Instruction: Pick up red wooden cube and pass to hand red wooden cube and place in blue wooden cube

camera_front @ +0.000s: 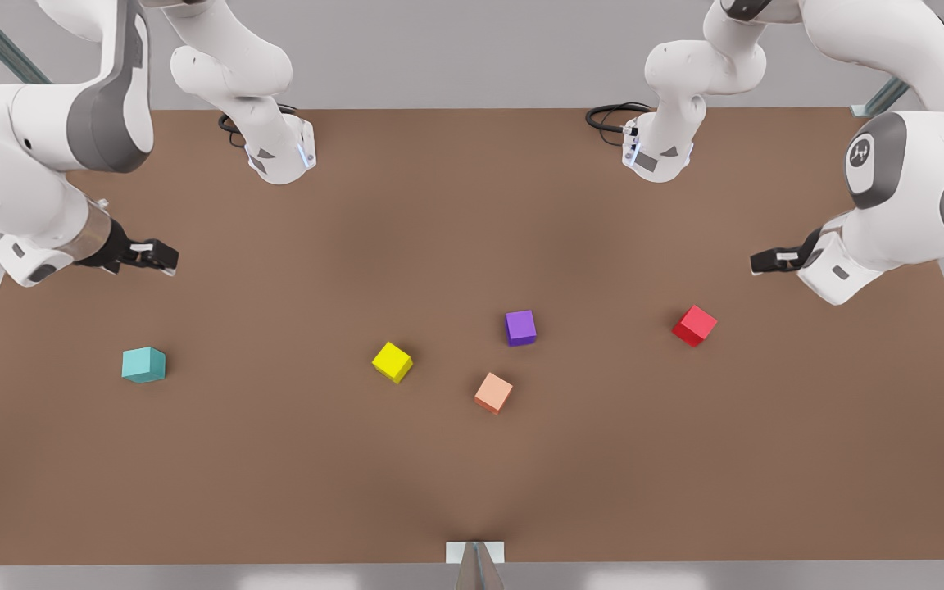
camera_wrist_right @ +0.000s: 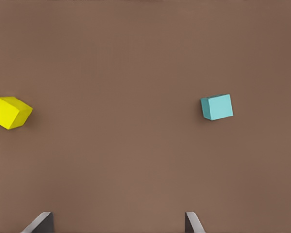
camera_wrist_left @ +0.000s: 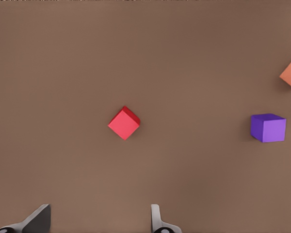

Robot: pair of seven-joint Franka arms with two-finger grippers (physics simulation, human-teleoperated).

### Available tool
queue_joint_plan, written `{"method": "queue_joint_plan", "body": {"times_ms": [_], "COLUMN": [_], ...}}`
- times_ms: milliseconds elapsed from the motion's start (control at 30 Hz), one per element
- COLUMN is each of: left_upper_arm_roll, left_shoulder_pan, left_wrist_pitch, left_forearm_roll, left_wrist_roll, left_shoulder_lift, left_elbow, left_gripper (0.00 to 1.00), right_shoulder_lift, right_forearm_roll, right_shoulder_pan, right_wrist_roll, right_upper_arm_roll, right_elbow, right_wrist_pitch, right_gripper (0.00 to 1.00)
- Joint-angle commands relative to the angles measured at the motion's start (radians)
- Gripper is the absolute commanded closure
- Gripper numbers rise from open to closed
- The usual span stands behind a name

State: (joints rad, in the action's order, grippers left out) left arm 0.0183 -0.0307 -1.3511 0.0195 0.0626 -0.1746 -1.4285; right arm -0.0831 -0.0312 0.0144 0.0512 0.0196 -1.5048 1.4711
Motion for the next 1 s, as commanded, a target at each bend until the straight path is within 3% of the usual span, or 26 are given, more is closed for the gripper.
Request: {"method": "queue_joint_plan", "body": {"times_ms": [0,100,267,467,667,967], "left_upper_arm_roll": [0.000,0.005,0.005,0.008,0.011,0.034], "left_shoulder_pan": [0.000,0.000,-0.009,-0.003,0.014,0.031], "left_wrist_pitch": [-0.034,-0.017,-0.609,-0.965,-0.999,-1.014], "left_forearm_roll": [0.002,0.003,0.028,0.172,0.171,0.165], "left_wrist_roll": [0.065,0.066,0.545,0.594,0.747,0.683], "left_shoulder_lift": [0.001,-0.005,-0.016,-0.049,-0.080,-0.106], "left_elbow": [0.000,-0.059,-0.458,-0.704,-0.727,-0.790], "left_gripper": [0.00,0.00,0.00,0.00,0.00,0.00], "right_shoulder_lift": [-0.003,-0.007,-0.035,-0.041,-0.049,-0.053], "right_forearm_roll": [0.007,0.016,0.034,0.036,0.036,0.040], "right_shoulder_pan": [0.007,0.007,0.004,0.005,0.007,0.007], "right_wrist_roll": [0.018,0.018,0.012,0.006,0.002,-0.001], "right_upper_arm_roll": [0.000,-0.001,-0.004,-0.004,-0.003,-0.001], "right_elbow": [0.001,0.000,-0.009,-0.012,-0.014,-0.014], "right_wrist_pitch": [0.034,0.035,0.044,0.041,0.038,0.038], "right_gripper": [0.00,0.00,0.00,0.00,0.00,0.00]}}
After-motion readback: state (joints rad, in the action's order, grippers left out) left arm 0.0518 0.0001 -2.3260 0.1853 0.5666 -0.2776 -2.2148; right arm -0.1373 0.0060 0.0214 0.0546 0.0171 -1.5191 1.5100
